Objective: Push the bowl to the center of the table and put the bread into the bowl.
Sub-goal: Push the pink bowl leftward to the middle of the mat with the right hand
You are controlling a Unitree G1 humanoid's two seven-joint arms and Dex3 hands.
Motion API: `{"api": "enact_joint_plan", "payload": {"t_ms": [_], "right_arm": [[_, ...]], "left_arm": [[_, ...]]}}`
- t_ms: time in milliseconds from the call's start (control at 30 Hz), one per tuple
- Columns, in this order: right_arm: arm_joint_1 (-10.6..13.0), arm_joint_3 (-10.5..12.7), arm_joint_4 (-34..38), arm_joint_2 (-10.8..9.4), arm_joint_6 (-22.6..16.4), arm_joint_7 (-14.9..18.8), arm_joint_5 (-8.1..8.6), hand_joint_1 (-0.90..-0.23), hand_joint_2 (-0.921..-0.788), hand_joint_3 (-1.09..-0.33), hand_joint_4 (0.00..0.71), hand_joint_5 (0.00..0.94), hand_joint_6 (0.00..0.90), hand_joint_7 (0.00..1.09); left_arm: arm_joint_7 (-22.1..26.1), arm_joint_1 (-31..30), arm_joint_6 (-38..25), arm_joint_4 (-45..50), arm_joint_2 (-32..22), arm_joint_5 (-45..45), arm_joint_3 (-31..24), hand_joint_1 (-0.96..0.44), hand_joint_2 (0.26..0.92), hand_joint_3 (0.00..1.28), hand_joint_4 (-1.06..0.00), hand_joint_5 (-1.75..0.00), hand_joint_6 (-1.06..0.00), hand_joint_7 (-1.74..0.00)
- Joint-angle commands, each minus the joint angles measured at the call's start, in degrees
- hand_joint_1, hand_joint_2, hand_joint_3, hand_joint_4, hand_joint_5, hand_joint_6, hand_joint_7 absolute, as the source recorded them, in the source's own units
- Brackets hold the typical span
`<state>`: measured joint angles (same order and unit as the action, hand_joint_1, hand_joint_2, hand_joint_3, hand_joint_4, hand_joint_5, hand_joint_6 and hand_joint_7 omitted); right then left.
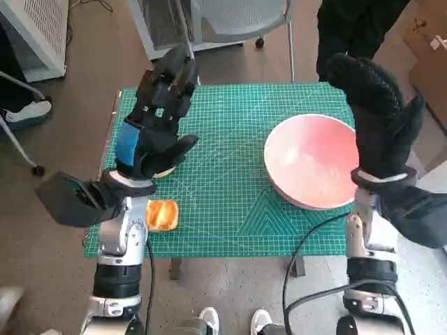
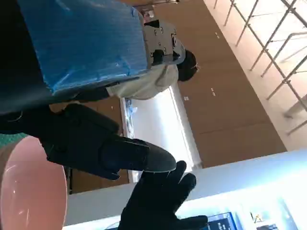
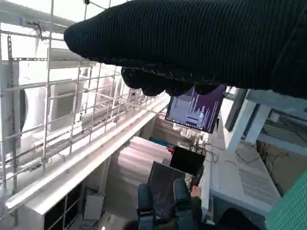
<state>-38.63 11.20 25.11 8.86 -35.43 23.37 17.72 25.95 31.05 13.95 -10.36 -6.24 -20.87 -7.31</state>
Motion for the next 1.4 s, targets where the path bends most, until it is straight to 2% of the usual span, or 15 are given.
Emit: {"api": "enact_joint_plan", "payload": {"t_ms": [33, 533, 1033, 1400], "right_arm": [[-0.4, 0.1, 1.7, 0.7, 0.2, 0.5, -0.19, -0.506, -0.921, -0.512, 0.413, 0.011, 0.465, 0.0], [-2.3, 0.2, 3.4, 1.1, -0.1, 2.2, 0.66, -0.503, -0.921, -0.503, 0.419, 0.008, 0.468, 0.0], [-4.6, 0.4, 3.8, 2.3, 1.4, 3.2, 1.29, -0.501, -0.921, -0.482, 0.423, 0.005, 0.482, 0.01], [-4.3, 0.0, 0.7, 2.8, 3.5, 3.0, 1.68, -0.503, -0.921, -0.453, 0.423, 0.003, 0.496, 0.01]], "left_arm": [[0.4, 1.5, 1.3, -0.6, 0.0, 0.4, 0.2, -0.48, 0.874, 0.21, 0.0, 0.0, 0.0, -0.41], [1.1, 3.2, 2.4, -1.9, -0.3, 0.3, -0.1, -0.49, 0.874, 0.2, 0.0, 0.0, 0.0, -0.4], [0.9, 4.5, 2.0, -0.7, -1.1, 0.2, -0.3, -0.5, 0.88, 0.2, 0.0, 0.0, 0.0, -0.4], [0.7, 4.9, 2.1, 0.0, -1.3, 0.4, -0.1, -0.5, 0.883, 0.19, 0.0, 0.0, 0.0, -0.4]]}}
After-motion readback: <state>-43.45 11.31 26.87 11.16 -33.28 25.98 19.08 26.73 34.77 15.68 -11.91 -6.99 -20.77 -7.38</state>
